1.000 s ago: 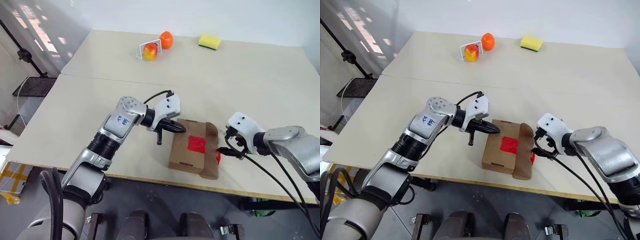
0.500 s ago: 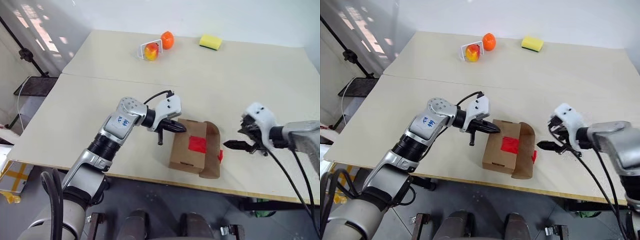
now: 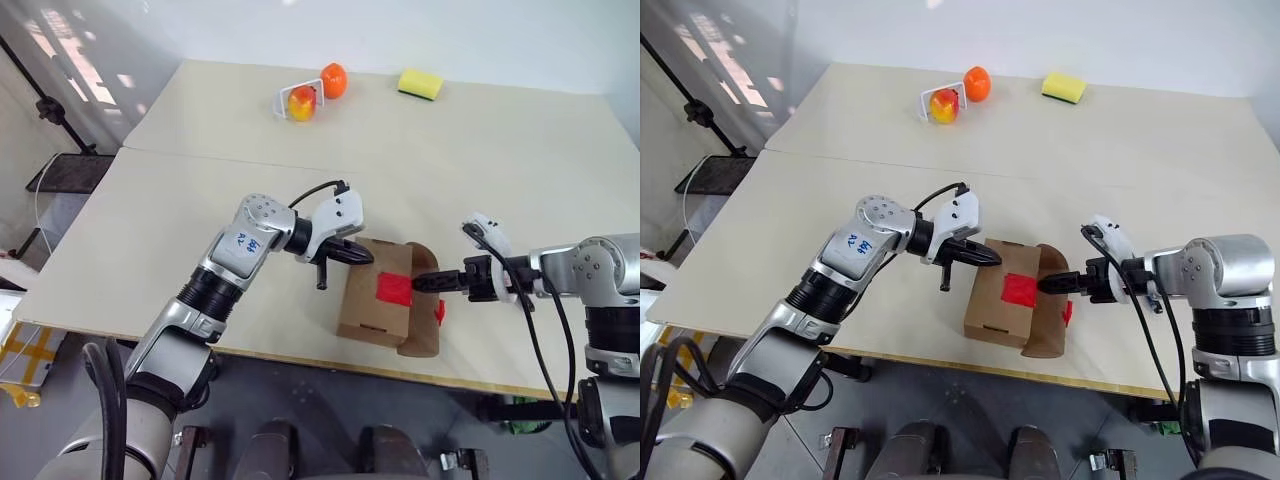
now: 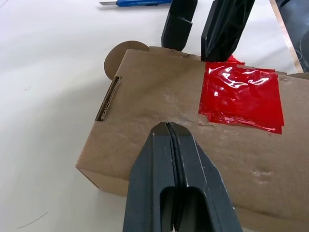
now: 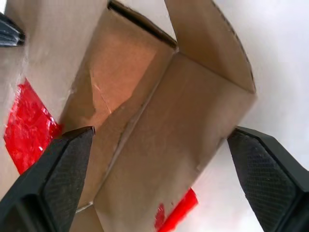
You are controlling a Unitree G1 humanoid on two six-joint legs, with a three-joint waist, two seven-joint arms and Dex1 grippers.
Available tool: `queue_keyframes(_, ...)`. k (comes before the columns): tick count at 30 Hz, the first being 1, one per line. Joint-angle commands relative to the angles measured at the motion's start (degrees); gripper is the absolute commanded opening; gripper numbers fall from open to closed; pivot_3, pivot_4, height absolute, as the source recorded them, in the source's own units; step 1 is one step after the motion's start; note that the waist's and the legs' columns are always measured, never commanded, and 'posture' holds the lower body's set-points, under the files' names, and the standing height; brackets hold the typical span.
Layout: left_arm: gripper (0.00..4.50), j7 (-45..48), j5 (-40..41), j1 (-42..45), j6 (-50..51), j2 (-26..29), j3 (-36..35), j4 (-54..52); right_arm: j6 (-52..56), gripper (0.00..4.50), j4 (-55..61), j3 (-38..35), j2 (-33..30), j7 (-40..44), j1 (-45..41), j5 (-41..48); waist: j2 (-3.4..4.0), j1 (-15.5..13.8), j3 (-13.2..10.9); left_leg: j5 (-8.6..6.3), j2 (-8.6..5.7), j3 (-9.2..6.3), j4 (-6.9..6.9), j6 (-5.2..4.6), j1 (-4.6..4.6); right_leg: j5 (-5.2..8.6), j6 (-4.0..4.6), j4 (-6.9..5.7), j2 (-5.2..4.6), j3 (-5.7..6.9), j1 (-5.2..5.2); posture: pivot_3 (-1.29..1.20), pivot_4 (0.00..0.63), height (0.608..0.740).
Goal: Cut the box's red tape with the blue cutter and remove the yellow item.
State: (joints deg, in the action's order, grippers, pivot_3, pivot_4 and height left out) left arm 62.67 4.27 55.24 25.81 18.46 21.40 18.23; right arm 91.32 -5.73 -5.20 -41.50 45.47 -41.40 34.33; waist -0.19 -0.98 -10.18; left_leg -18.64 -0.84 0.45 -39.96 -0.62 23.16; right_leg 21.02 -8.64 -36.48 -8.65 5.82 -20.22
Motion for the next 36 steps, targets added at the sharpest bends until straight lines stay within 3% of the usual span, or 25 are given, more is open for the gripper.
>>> queue_keyframes(1, 0.0, 0.4, -1.0, -0.9, 0.8, 0.2, 1.3, -1.3, -1.0, 4.47, -4.8, 1.9, 3.4, -0.9, -1.1, 0.0, -0.05, 0.6, 0.0, 0.0, 0.01, 0.01, 0.0, 0.0, -0.05, 0.0, 0.0, -0.01, 0.01, 0.0, 0.03, 0.0, 0.15, 0.74)
queue_keyframes(3, 0.0, 0.5, -1.1, -1.0, 0.9, 0.3, 1.3, -1.5, -0.9, 4.47, -5.3, 1.7, 4.5, -1.1, -1.9, 0.2, -0.08, 1.4, 0.0, 0.02, 0.04, 0.01, -0.01, 0.02, -0.12, 0.0, 0.0, -0.02, 0.03, 0.0, 0.1, 0.0, 0.15, 0.74)
queue_keyframes(7, 0.0, 0.5, -1.2, -0.8, 0.6, 0.3, 1.2, -0.9, -0.5, 3.79, -5.4, 0.9, 5.3, -1.7, -2.1, 0.5, -0.08, 1.8, 0.1, 0.05, 0.16, 0.08, 0.01, 0.07, -0.19, 0.0, 0.0, -0.05, 0.1, -0.02, 0.1, 0.0, 0.15, 0.74)
queue_keyframes(19, 0.0, 0.9, -1.3, -1.4, 0.2, 0.5, 1.3, -0.8, 1.2, 0.02, -4.7, -5.7, 6.6, -11.4, -3.1, 3.1, -0.08, 1.4, 0.0, 0.05, 0.19, 0.06, 0.02, 0.07, -0.12, 0.0, 0.0, -0.05, 0.07, -0.05, 0.02, 0.0, 0.15, 0.74)
queue_keyframes(26, 0.0, 0.1, -1.6, -2.6, -0.5, 0.9, 0.9, -1.2, 1.2, 0.02, -2.2, -6.6, 1.1, -28.0, -4.1, 22.6, -0.07, 0.9, 0.0, 0.04, 0.38, 0.08, 0.01, 0.07, -0.06, 0.0, 0.0, -0.03, 0.03, -0.04, 0.0, 0.0, 0.15, 0.74)
queue_keyframes(32, 0.0, -1.4, -1.6, -4.0, -0.9, 0.4, 0.3, -1.8, 1.2, 0.02, -2.1, -3.9, -5.4, -52.4, -6.3, 52.2, -0.06, 0.6, 0.0, 0.03, 0.38, 0.03, 0.01, 0.04, 0.01, 0.0, 0.01, 0.02, -0.01, 0.02, 0.0, 0.0, 0.15, 0.74)
queue_keyframes(34, 0.0, -2.2, -1.6, -4.4, -1.3, 0.0, 0.0, -1.8, -4.3, 0.02, -0.7, 0.9, -10.0, -63.7, -6.2, 67.9, -0.07, 0.6, 0.0, 0.03, 0.38, 0.05, 0.01, 0.04, 0.02, 0.0, 0.01, 0.05, -0.01, 0.02, 0.01, 0.0, 0.15, 0.74)
queue_keyframes(36, 0.0, -3.5, -1.8, -4.6, -1.9, -0.8, -0.4, -1.4, -9.8, 0.02, 2.8, 5.2, -13.8, -72.1, -5.4, 77.4, -0.06, 0.2, 0.0, 0.03, 0.39, 0.02, 0.01, 0.03, 0.03, 0.0, 0.01, 0.07, -0.02, 0.03, 0.02, 0.0, 0.15, 0.74)
